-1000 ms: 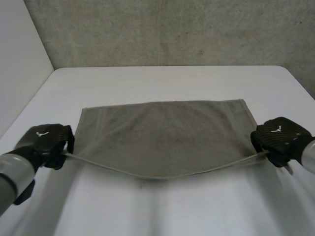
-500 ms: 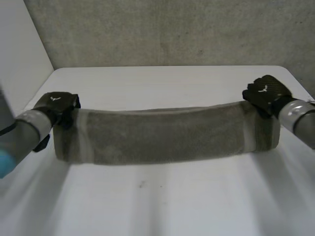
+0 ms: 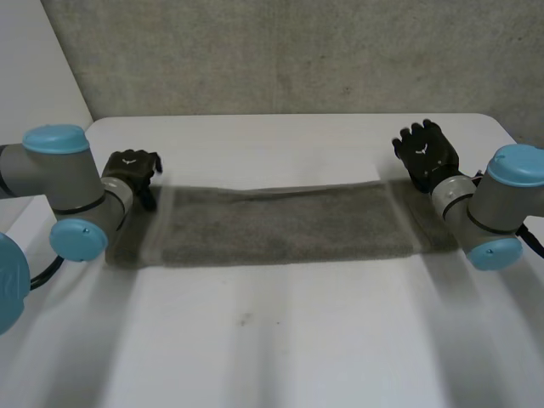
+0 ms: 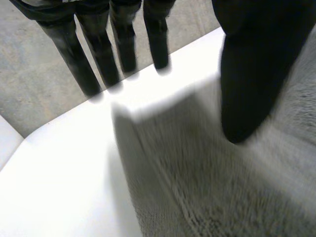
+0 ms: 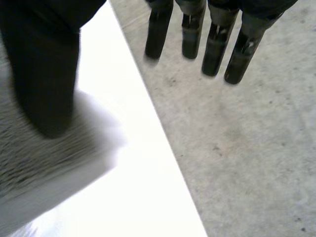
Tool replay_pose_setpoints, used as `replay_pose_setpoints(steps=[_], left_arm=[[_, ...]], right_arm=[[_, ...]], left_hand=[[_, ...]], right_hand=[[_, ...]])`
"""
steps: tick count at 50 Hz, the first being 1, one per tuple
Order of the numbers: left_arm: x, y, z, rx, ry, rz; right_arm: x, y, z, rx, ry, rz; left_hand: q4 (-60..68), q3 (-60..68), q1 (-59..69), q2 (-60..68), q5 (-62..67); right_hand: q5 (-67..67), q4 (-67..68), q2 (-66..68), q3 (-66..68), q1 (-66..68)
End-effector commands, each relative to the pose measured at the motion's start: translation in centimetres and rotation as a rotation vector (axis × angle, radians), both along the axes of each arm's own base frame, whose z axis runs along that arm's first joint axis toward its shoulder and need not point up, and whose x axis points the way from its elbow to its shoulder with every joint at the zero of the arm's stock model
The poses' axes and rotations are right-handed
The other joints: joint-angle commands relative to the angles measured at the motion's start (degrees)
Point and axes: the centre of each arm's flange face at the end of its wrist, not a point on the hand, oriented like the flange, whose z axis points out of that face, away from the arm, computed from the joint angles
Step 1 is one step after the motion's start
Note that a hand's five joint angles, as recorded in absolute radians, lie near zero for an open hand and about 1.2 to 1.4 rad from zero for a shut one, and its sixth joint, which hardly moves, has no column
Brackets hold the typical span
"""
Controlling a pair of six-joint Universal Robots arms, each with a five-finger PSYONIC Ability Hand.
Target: Fold the towel.
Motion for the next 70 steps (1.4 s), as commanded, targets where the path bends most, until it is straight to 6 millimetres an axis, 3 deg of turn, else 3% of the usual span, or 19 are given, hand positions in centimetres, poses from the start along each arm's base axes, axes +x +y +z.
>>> replay_pose_setpoints(steps=[1, 4, 6, 12, 14, 15, 17, 23, 25, 28, 30, 36, 43, 52, 63, 70], left_arm=[[-0.3, 0.5, 0.1, 0.007, 0.012, -0.006], [-0.2, 0.8, 1.5, -0.011, 0.015, 0.003], [0.0, 1.2, 2.2, -0.017, 0.017, 0.009], [0.7, 4.0, 5.2, -0.022, 0.058, 0.024], [1.2, 5.9, 6.3, -0.017, 0.087, 0.03], [1.2, 5.9, 6.3, -0.017, 0.087, 0.03], [1.5, 6.8, 6.9, -0.024, 0.102, 0.034], [2.5, 9.9, 8.5, -0.081, 0.155, 0.045], [2.6, 11.3, 8.6, -0.106, 0.17, 0.039], [2.7, 11.8, 8.5, -0.117, 0.172, 0.036], [2.9, 12.5, 8.4, -0.13, 0.176, 0.035], [3.2, 13.6, 7.6, -0.183, 0.193, 0.034], [3.2, 13.9, 7.3, -0.223, 0.201, 0.029], [3.0, 14.2, 7.0, -0.213, 0.2, 0.02], [3.1, 14.4, 6.7, -0.205, 0.196, 0.022], [3.0, 14.4, 6.7, -0.202, 0.196, 0.021]], right_arm=[[0.2, -0.3, 2.0, -0.024, -0.136, 0.007], [0.1, -0.3, 3.0, -0.024, -0.174, 0.003], [-0.2, 0.1, 5.0, -0.004, -0.266, 0.005], [-0.9, 2.2, 7.6, 0.055, -0.35, 0.001], [-1.3, 4.3, 8.8, 0.119, -0.346, -0.009], [-1.3, 4.3, 8.8, 0.119, -0.346, -0.009], [-1.7, 6.6, 9.5, 0.209, -0.331, -0.026], [-2.4, 9.6, 10.2, 0.328, -0.317, -0.053], [-3.5, 10.7, 9.8, 0.401, -0.308, -0.09], [-4.1, 11.2, 9.2, 0.439, -0.306, -0.109], [-4.8, 11.9, 8.3, 0.482, -0.304, -0.128], [-6.2, 12.2, 6.7, 0.525, -0.308, -0.169], [-7.1, 11.3, 3.1, 0.518, -0.319, -0.145], [-7.3, 10.1, 0.5, 0.5, -0.316, -0.133], [-7.9, 9.1, -1.0, 0.482, -0.267, -0.145], [-8.3, 8.5, -1.8, 0.49, -0.262, -0.156]], left_hand=[[-14.2, -15.3, -14.9, -14.6, -17.0], [-14.2, -15.3, -14.9, -14.6, -17.0], [-14.2, -15.3, -14.9, -14.6, -17.0], [-14.2, -15.3, -14.9, -14.6, -17.0], [-14.2, -15.3, -14.9, -14.6, -17.0], [-14.2, -15.3, -14.9, -14.6, -17.0], [-14.2, -15.3, -14.9, -14.6, -17.0], [-14.2, -15.3, -14.9, -14.6, -17.0], [-14.2, -15.3, -14.9, -14.6, -17.0], [-14.2, -15.3, -14.9, -14.6, -17.0], [-14.2, -15.3, -14.9, -14.6, -17.0], [-14.2, -15.3, -14.9, -14.6, -17.0], [-14.2, -15.3, -14.9, -14.6, -17.0], [-14.2, -15.3, -14.9, -14.6, -17.0], [-14.2, -15.3, -14.9, -14.6, -17.0], [-14.2, -15.3, -14.9, -14.6, -17.0]], right_hand=[[-10.0, -9.1, -8.8, -8.6, -13.0], [-10.0, -9.1, -8.8, -8.6, -13.0], [-10.0, -9.1, -8.8, -8.6, -13.0], [-10.0, -9.1, -8.8, -8.6, -13.0], [-10.0, -9.1, -8.8, -8.6, -13.0], [-10.0, -9.1, -8.8, -8.6, -13.0], [-10.0, -9.1, -8.8, -8.6, -13.0], [-10.0, -9.1, -8.8, -8.6, -13.0], [-10.0, -9.1, -8.8, -8.6, -13.0], [-10.0, -9.1, -8.8, -8.6, -13.0], [2.0, 2.9, 3.2, 3.4, -1.0], [11.1, 12.1, 12.4, 12.5, 8.1], [18.0, 18.9, 19.2, 19.4, 15.0], [22.9, 23.8, 24.1, 24.3, 19.9], [26.6, 27.5, 27.8, 28.0, 23.6], [41.9, 42.8, 43.1, 43.3, 38.8]])
